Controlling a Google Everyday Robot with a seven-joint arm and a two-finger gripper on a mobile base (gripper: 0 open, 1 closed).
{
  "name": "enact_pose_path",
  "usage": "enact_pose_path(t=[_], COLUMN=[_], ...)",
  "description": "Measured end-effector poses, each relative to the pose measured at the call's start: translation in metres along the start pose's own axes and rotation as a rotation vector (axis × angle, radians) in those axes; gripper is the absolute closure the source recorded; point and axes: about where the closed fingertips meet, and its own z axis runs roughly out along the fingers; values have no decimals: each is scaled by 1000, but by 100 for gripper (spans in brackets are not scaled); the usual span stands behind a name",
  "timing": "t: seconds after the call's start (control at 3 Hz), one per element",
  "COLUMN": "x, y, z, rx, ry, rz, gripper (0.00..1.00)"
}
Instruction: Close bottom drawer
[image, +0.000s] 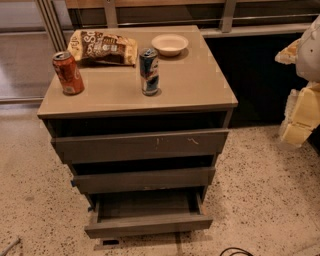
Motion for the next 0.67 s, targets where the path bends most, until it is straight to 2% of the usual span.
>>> enact_pose_path(t=[0.67], x=[0], y=[0], z=[0], rx=[0], ry=[0], rz=[0], gripper=[0])
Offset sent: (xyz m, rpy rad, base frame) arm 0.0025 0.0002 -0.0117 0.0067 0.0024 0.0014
